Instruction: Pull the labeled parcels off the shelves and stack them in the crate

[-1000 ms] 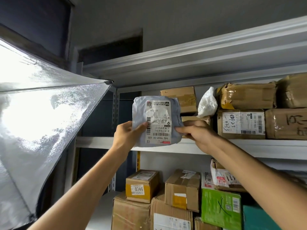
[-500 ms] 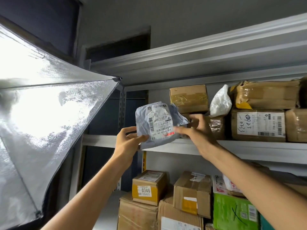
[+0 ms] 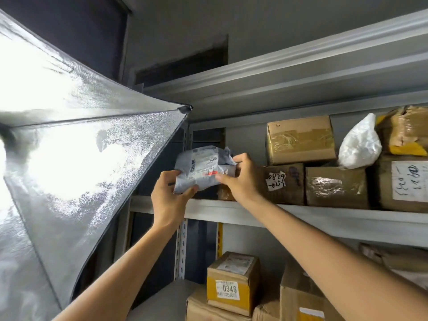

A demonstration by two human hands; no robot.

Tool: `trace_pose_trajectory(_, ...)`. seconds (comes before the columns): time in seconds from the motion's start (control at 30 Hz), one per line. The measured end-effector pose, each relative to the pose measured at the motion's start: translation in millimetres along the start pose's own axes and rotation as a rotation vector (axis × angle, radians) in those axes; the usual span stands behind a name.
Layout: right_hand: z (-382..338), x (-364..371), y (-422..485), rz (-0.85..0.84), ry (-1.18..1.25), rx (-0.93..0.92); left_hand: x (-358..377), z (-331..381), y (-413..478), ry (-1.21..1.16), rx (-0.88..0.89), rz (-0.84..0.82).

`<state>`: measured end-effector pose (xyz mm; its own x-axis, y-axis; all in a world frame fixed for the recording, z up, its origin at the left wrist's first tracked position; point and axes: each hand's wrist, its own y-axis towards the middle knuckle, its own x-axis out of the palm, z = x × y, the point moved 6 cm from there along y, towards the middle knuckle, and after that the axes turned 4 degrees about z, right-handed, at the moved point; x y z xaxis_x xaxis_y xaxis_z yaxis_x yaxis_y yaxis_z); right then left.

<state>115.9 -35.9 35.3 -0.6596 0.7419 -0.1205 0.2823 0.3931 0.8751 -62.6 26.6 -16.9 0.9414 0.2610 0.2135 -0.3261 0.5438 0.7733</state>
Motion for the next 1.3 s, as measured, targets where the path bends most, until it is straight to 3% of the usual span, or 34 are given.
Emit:
trace_pose_trajectory(0.13,5.8,17.4,4.5,-0.071,-0.303,-0.091,5.4,-28.9,22.9,0.216,-0.028,0.096)
trace_pose_trajectory(0.27,14.5,9.6,-2.4,-0.105,-0.458,-0.168,19.1,-47.8,30.8,0.529,-0.079,-0.002)
trace_pose_trajectory(0.5,15.1,-23.1,-10.6,-0.069,-0.401,-0.203,38.2,-32.9,34.4,0.726,-0.055,-0.08)
trace_pose_trajectory(0.6,19.9,-34.9,-12.9,-0.09,-0.385,-0.183,52.7,-22.6,29.7,0.687,-0.038,-0.181)
trace_pose_trajectory(0.67,20.3,-40.1,-14.2,-0.095,-0.374,-0.174,59.3,-12.2,21.7,0.627,0.018,-0.216)
trace_pose_trajectory(0.87,13.8,-30.4,-18.6,-0.188,-0.395,-0.155,81.2,23.6,-2.1,0.715,0.401,-0.278)
trace_pose_trajectory(1.07,11.9,4.0,-28.7,-0.386,-0.654,-0.136,101.5,11.7,3.3,0.822,0.149,-0.561)
trace_pose_trajectory(1.3,9.2,3.7,-31.1,-0.309,-0.434,0.043,87.5,14.3,5.5,0.461,-0.039,-0.494)
